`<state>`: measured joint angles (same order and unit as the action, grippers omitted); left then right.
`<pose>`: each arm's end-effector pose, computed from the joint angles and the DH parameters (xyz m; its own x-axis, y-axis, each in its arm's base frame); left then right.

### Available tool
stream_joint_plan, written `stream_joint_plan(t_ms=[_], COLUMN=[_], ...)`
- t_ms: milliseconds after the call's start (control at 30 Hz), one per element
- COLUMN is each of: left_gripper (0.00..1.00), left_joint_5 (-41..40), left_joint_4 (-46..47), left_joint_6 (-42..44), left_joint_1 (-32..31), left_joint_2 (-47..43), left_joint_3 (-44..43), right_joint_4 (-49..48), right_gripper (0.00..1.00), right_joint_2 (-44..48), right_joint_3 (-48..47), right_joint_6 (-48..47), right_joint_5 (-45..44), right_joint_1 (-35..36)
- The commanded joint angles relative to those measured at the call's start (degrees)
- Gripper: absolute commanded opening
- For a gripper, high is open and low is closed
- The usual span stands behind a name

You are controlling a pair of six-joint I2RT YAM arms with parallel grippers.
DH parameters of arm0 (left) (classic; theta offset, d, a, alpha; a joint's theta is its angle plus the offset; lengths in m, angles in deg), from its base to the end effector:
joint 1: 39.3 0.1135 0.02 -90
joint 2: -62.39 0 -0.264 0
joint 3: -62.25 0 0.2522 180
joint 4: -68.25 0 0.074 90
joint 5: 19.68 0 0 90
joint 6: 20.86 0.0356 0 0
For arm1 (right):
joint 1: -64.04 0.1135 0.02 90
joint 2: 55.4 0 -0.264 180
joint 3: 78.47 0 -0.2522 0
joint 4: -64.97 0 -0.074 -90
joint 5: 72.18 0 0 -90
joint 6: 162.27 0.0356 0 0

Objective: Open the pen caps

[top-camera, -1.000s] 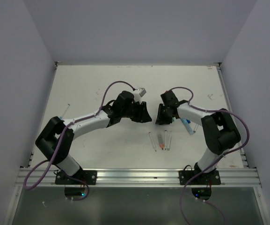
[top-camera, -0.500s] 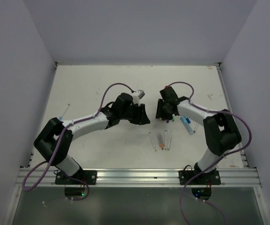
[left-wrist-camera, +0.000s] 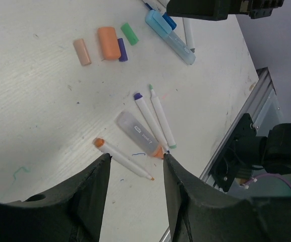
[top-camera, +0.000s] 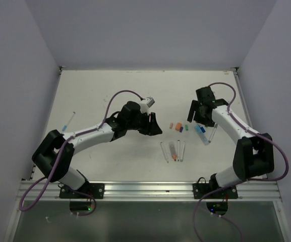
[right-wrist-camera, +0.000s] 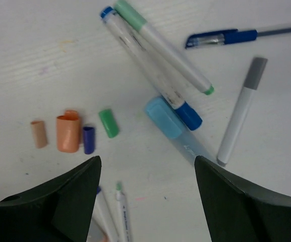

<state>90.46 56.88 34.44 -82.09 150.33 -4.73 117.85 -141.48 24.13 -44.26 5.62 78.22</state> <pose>0.2388 -0.2378 0.2297 -0.8073 0.0190 -0.5899 0.4765 0.6108 -0.6324 0.2957 0.0670 0.2432 -0.8193 0.2664 -0.5077 0.2751 0.9596 0.0596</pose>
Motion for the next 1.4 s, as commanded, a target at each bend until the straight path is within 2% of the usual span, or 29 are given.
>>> stream_joint_plan(t_ms=[0, 100, 167, 233, 567, 933, 1133, 1367], left_gripper=[0.50, 0.51, 0.51, 0.52, 0.53, 0.53, 0.53, 0.54], left_joint_5=[3.06, 4.11, 4.64, 4.99, 6.05, 5.61, 5.17, 5.00], left_joint_4=[3.49, 3.58, 3.58, 3.58, 4.11, 3.85, 3.76, 4.02], left_joint_6=[0.77, 1.21, 1.39, 1.56, 1.48, 1.56, 1.56, 1.30], left_joint_1=[0.33, 0.33, 0.33, 0.33, 0.33, 0.33, 0.33, 0.33], left_joint_2=[-2.42, -2.51, -2.60, -2.60, -2.95, -2.69, -3.21, -3.21], left_joint_3=[1.27, 1.53, 1.62, 1.62, 1.80, 2.23, 2.67, 2.94], right_joint_4=[3.08, 0.88, -1.57, -2.63, -6.24, -9.66, -10.63, -10.37], right_gripper=[0.79, 0.89, 0.90, 0.90, 0.89, 0.87, 0.77, 0.58], right_joint_2=[-0.05, -0.23, -0.31, -0.84, -5.06, -5.59, -4.54, -1.37], right_joint_3=[2.81, 5.27, 7.02, 7.82, 9.49, 12.92, 15.82, 18.11], right_joint_6=[-1.99, -2.87, -3.40, -3.66, -6.65, -5.78, -4.37, -3.05], right_joint_5=[-3.26, -0.29, 3.92, 4.21, 5.97, 8.51, 9.22, 10.63], right_joint_1=[-2.21, -4.14, -5.03, -5.30, -6.00, -6.09, -6.00, -4.86])
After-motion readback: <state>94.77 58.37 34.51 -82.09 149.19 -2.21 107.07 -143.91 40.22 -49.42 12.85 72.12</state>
